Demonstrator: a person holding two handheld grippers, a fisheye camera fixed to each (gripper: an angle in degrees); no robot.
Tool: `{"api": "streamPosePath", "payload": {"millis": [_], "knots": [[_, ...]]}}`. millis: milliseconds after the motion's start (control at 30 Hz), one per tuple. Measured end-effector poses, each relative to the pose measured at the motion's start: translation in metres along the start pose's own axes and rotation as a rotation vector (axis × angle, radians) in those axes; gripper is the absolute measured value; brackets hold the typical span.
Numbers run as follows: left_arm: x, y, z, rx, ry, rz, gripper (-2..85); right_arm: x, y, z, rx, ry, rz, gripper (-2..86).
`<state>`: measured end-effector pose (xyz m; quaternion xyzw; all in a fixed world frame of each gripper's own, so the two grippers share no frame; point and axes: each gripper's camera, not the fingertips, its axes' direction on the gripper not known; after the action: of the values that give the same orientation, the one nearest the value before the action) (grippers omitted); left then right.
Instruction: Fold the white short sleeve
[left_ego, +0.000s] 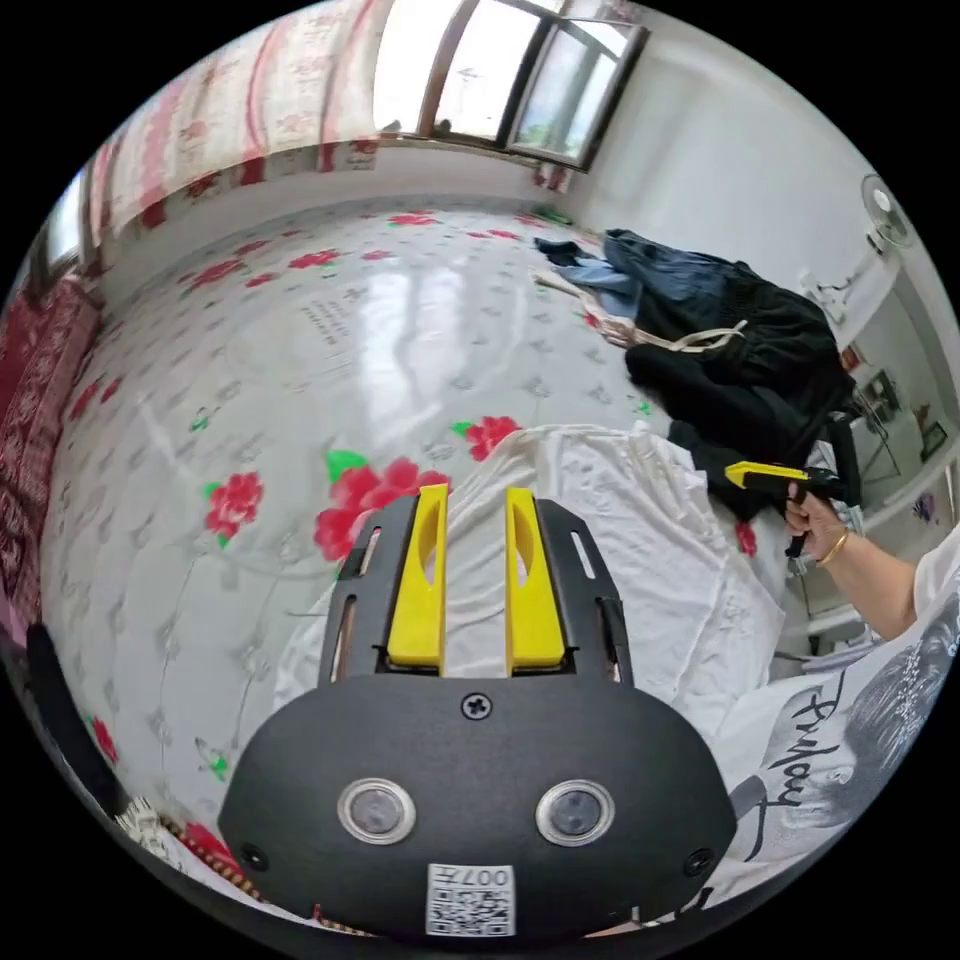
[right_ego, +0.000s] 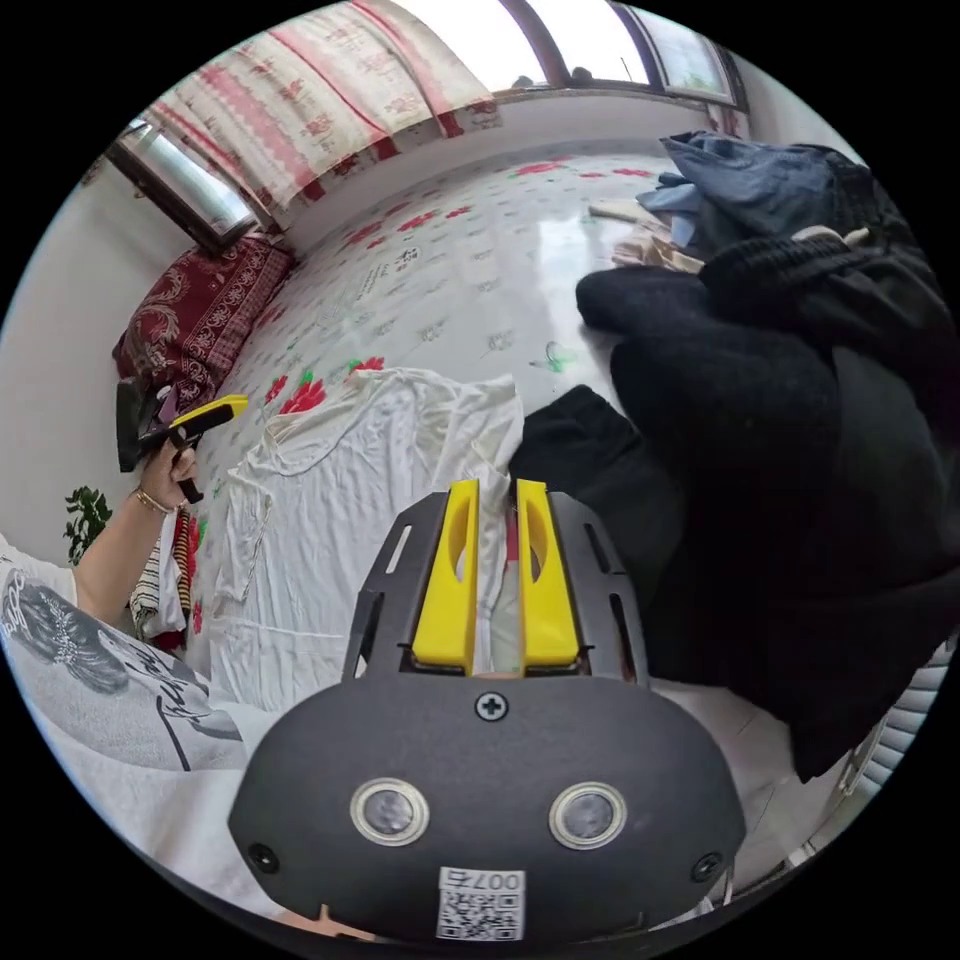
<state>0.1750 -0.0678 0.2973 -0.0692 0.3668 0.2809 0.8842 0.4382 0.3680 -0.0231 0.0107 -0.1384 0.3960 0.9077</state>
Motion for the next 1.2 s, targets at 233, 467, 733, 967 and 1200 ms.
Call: {"api": "streamPosePath", "payload": {"millis": [233,467,733,967,1200], "knots": [[0.1,-0.12,0.119,-0.174,0.366,0.272,12.7,-0.003,0.0,0.006,0.035,-0.007,0.009,4.8],[0.139,-0.133,0.206,-0.388,0.429,0.27,9.1,0.006,0.011,0.006,0.058,-0.092,0.005,0.7],[0.138,-0.13,0.177,-0.269,0.463,0.286,-0.8,0.008,0.042,-0.039,0.152,-0.221,-0.048,-0.2],[0.105,-0.124,0.099,-0.058,0.529,0.254,-1.0,-0.029,0.076,-0.077,0.187,-0.161,-0.242,-0.2],[0.064,-0.073,0.063,-0.016,0.537,0.17,-1.0,-0.115,0.109,-0.068,0.101,-0.097,-0.563,-0.2]]}}
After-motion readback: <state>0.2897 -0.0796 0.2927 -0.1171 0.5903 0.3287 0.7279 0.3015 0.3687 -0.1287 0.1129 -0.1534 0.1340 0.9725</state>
